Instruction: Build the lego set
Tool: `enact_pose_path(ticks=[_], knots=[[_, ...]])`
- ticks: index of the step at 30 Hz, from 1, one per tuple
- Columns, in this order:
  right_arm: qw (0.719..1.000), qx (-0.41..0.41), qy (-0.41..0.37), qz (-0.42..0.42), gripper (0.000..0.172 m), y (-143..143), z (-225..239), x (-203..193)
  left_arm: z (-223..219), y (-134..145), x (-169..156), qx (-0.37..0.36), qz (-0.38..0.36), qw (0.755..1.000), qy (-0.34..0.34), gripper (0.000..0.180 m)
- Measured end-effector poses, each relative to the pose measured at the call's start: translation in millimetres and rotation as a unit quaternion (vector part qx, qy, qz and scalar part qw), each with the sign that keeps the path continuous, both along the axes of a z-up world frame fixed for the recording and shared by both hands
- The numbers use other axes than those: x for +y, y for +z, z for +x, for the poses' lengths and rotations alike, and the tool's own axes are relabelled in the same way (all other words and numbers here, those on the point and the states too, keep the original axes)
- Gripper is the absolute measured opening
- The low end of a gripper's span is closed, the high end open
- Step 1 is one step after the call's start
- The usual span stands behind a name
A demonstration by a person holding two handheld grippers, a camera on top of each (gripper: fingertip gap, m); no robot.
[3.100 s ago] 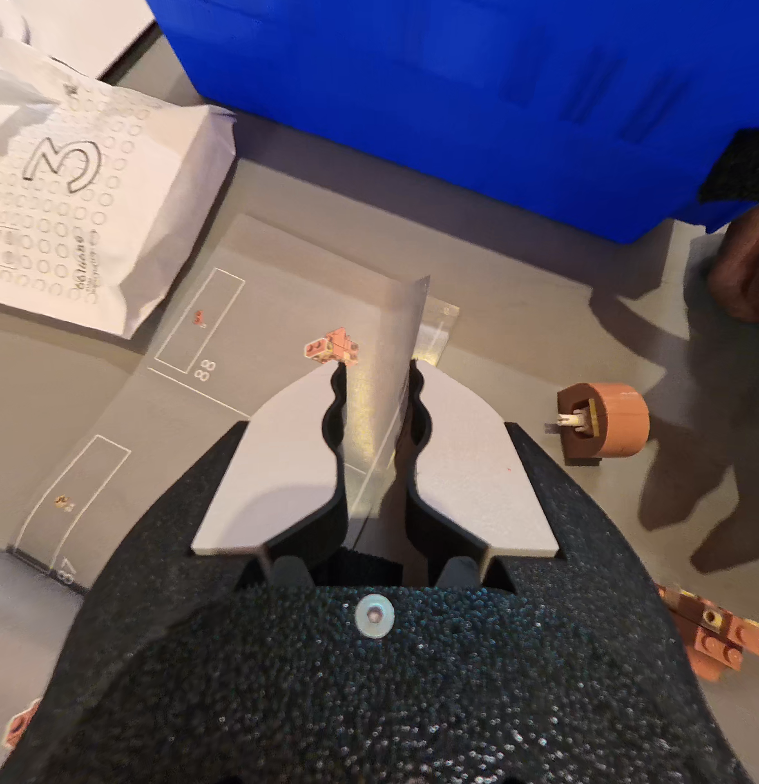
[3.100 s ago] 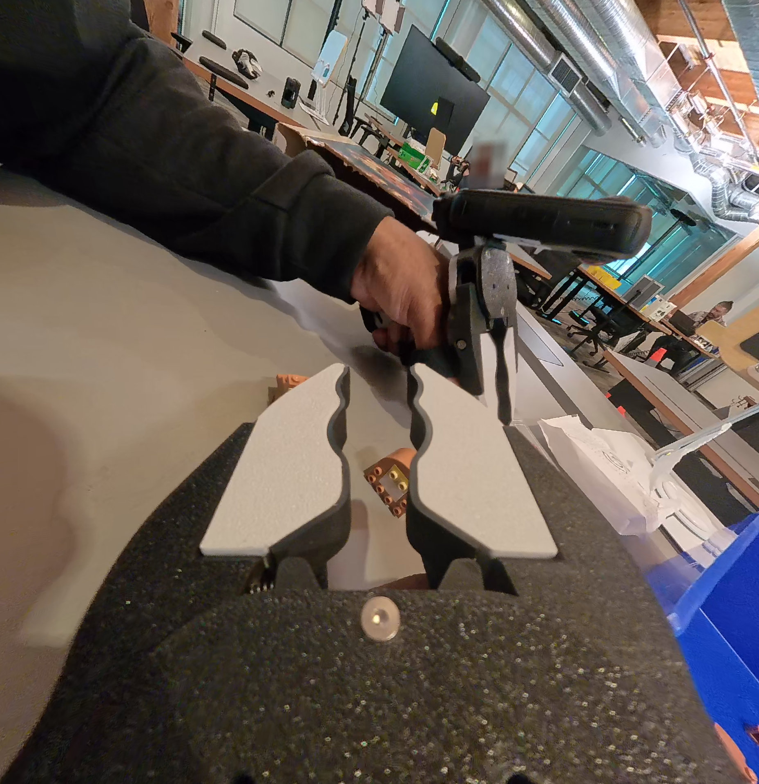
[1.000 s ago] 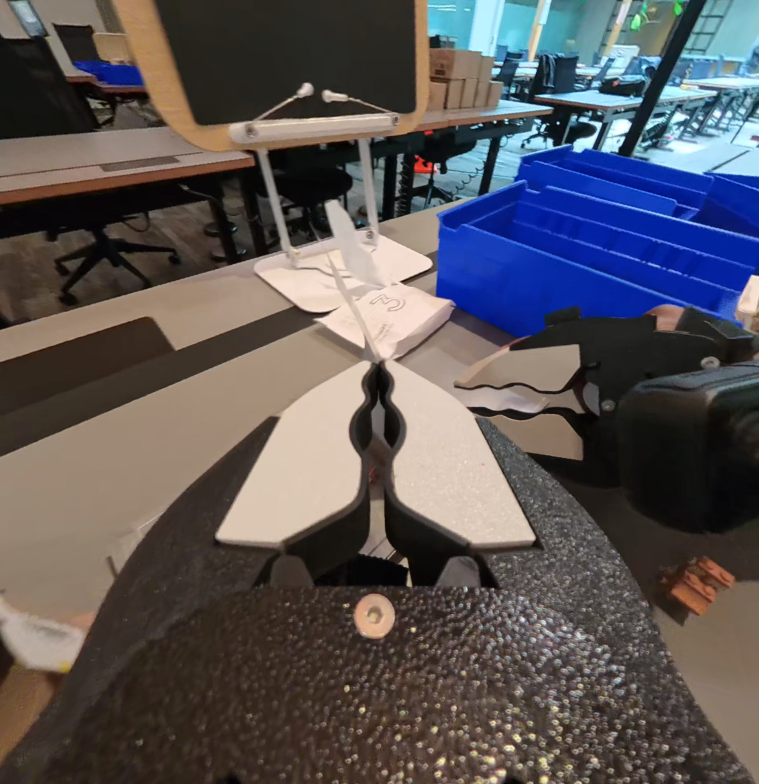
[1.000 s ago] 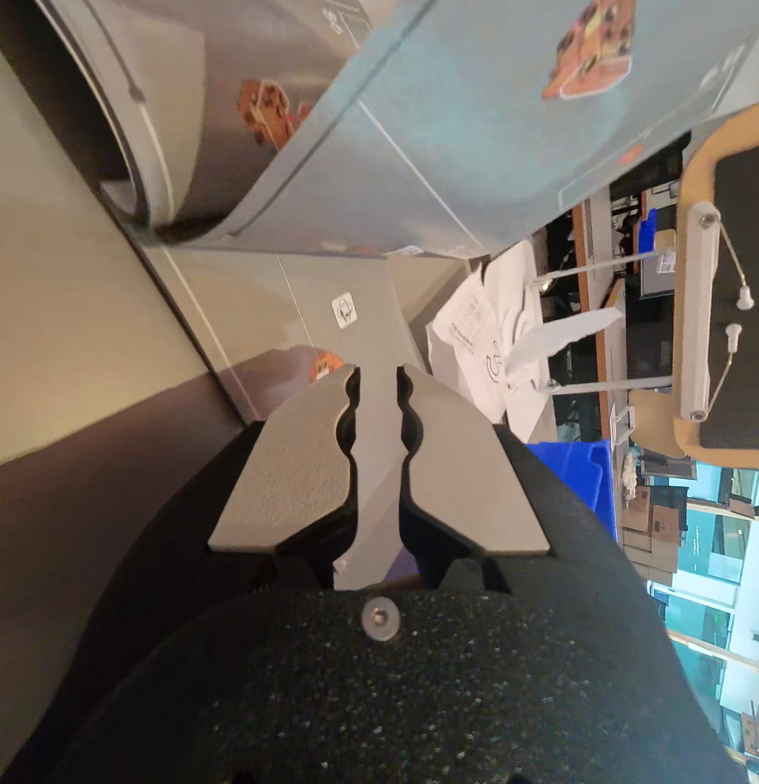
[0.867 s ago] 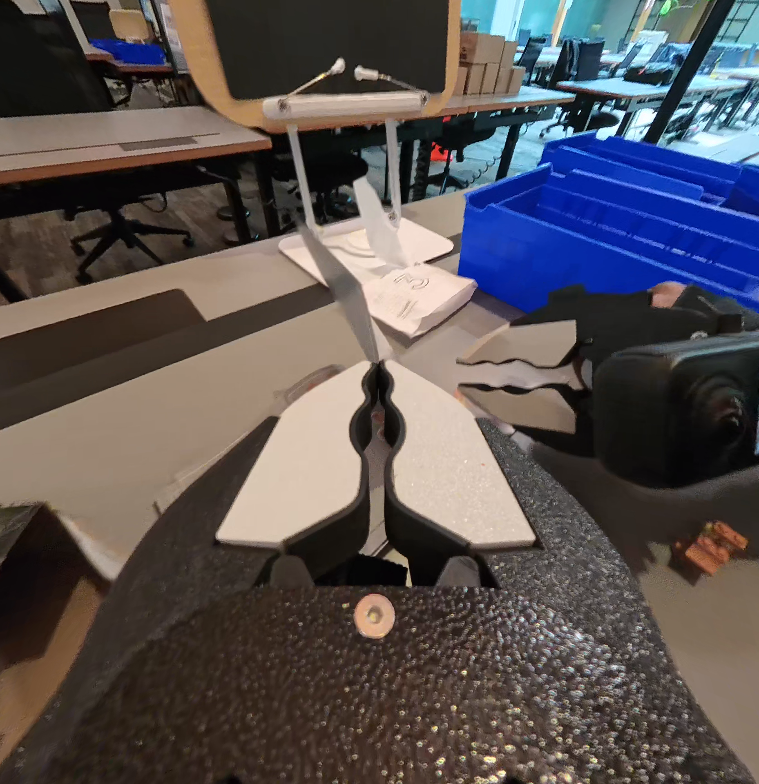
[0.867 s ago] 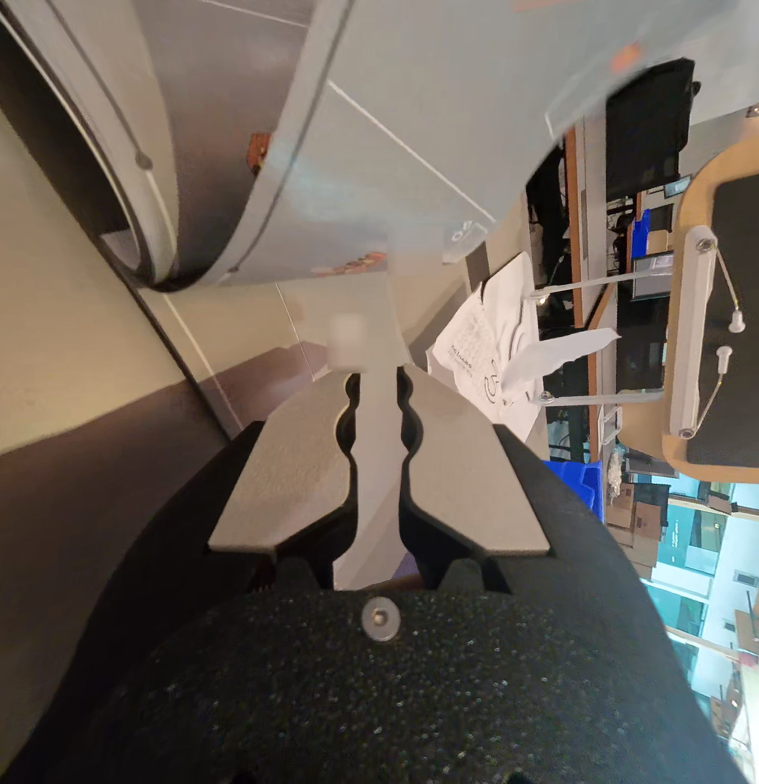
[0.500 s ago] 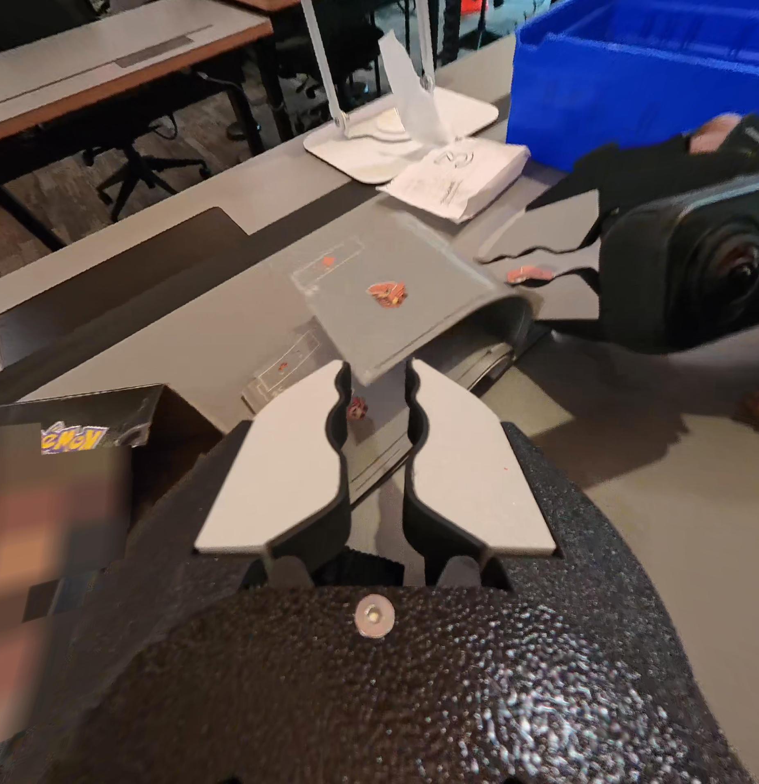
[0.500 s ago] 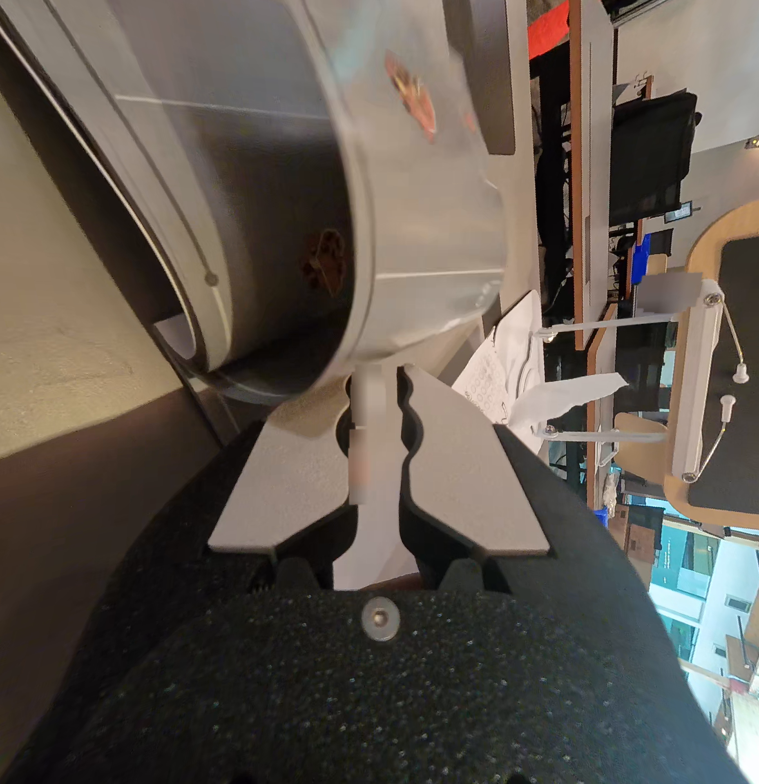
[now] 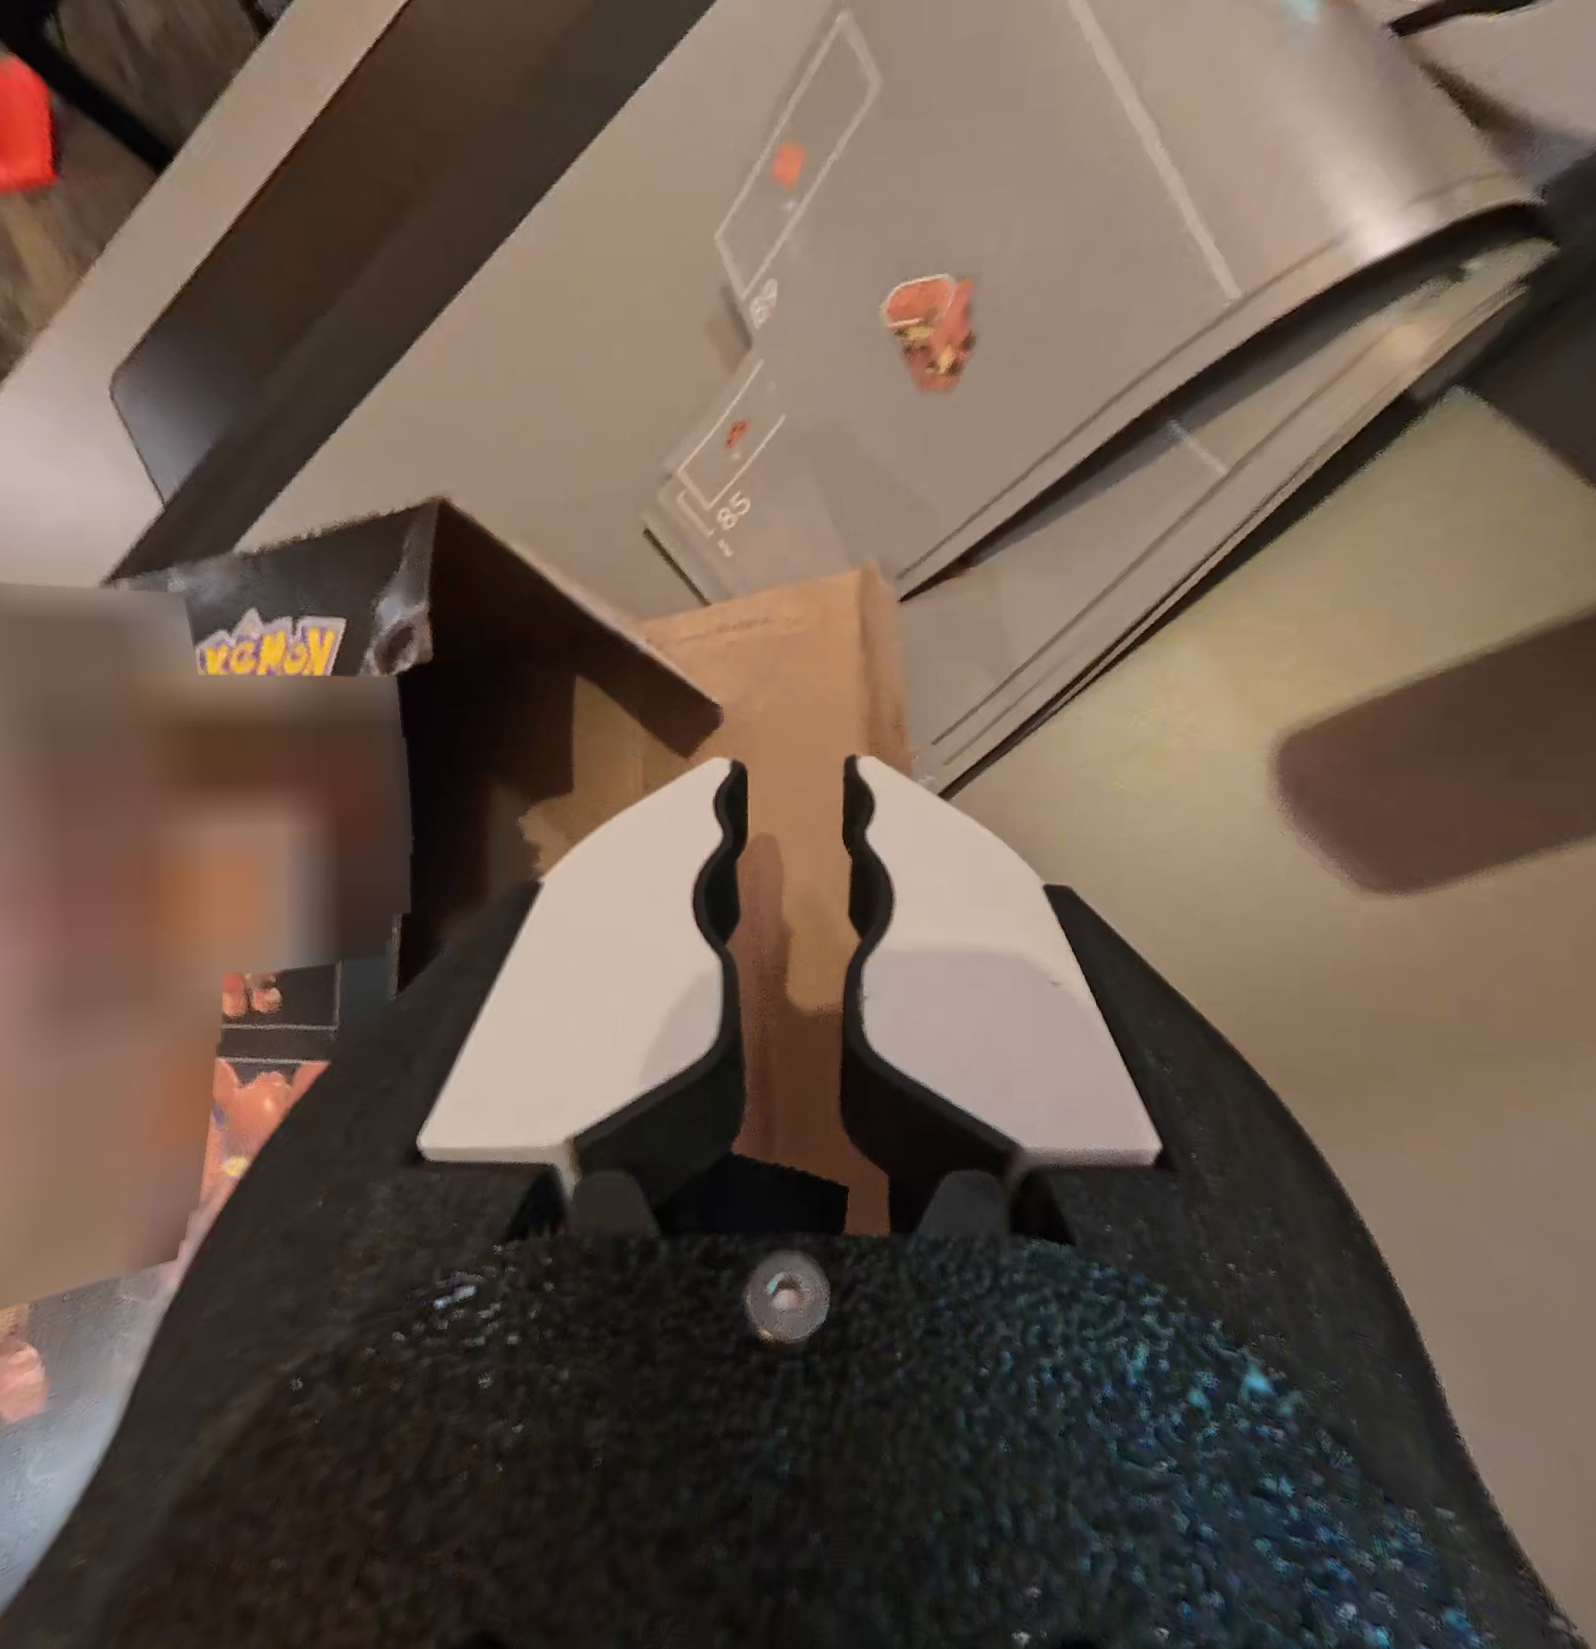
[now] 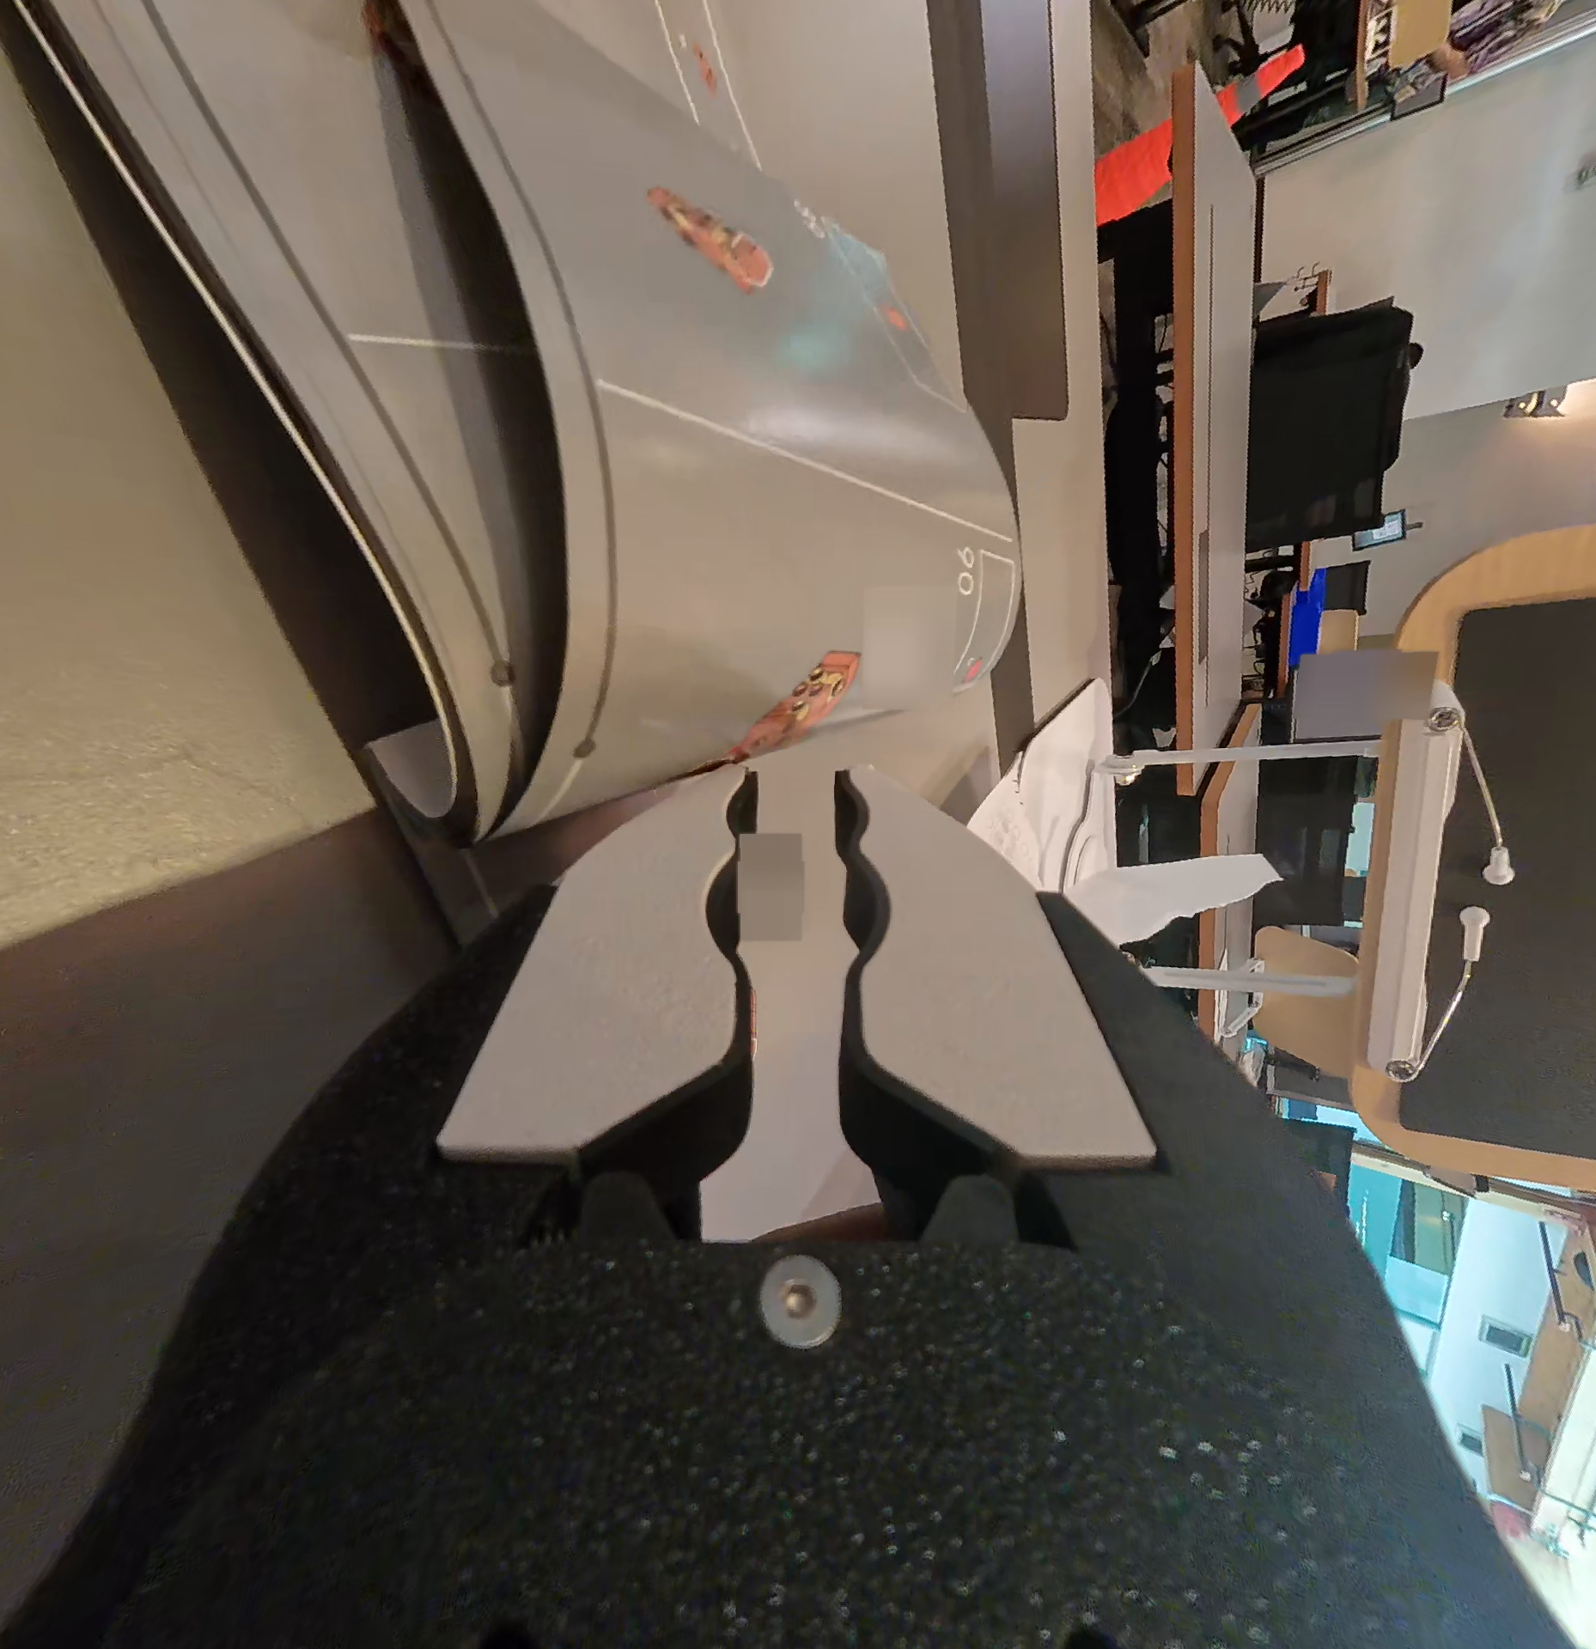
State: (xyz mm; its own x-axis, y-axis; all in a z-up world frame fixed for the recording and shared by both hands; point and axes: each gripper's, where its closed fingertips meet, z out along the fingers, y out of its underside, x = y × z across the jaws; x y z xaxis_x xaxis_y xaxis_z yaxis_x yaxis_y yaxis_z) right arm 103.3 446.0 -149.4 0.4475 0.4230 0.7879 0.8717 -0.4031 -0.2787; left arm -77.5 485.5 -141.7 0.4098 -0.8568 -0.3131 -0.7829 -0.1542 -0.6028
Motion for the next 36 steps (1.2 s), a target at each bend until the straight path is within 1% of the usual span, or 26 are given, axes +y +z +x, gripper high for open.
enact_pose_path(ticks=[3,7,11,15,18,20,21,22,25,27,30,36], knots=[[1.000,-0.001,0.005,-0.002,0.016,-1.4,0.4,0.2,-4.0,-1.7,12.9,-0.037,-0.016,0.998,0.040,0.020],[1.000,-0.003,0.011,-0.003,0.016,-1.2,0.7,-0.2,-1.4,-2.8,22.5,-0.081,-0.031,0.994,0.068,0.025],[1.000,-0.004,0.016,-0.006,0.016,-2.8,-0.2,-0.6,-1.1,-9.5,35.9,-0.091,-0.017,0.992,0.091,0.028],[1.000,-0.010,0.022,-0.005,0.016,-4.4,-2.2,-0.6,4.2,-16.3,43.2,-0.097,-0.014,0.990,0.099,0.028],[1.000,-0.014,0.025,-0.003,0.016,-4.6,-3.3,0.2,10.4,-14.7,44.3,-0.108,-0.010,0.989,0.102,0.025],[1.000,-0.015,0.026,-0.002,0.016,-4.5,-4.3,0.9,13.3,-13.3,46.3,-0.110,0.004,0.989,0.104,0.018],[0.999,-0.016,0.027,-0.001,0.016,-4.3,-4.8,1.2,13.8,-13.1,48.3,-0.108,0.014,0.989,0.104,0.009],[0.999,-0.018,0.028,-0.001,0.016,-4.2,-5.3,1.5,14.2,-13.8,49.7,-0.105,0.022,0.989,0.100,0.006],[0.999,-0.025,0.031,0.003,0.016,-2.7,-7.1,2.8,11.9,-12.2,56.7,-0.105,0.038,0.989,0.100,0.004],[0.999,-0.031,0.034,0.008,0.016,-0.2,-8.6,3.8,8.4,-8.4,59.7,-0.121,0.033,0.986,0.106,0.003],[0.998,-0.038,0.036,0.017,0.016,4.3,-9.7,6.0,4.6,1.4,58.0,-0.162,0.013,0.981,0.109,0.001],[0.998,-0.042,0.044,0.026,0.016,7.4,-17.3,11.3,1.2,12.9,51.4,-0.181,0.008,0.978,0.100,0.002]])
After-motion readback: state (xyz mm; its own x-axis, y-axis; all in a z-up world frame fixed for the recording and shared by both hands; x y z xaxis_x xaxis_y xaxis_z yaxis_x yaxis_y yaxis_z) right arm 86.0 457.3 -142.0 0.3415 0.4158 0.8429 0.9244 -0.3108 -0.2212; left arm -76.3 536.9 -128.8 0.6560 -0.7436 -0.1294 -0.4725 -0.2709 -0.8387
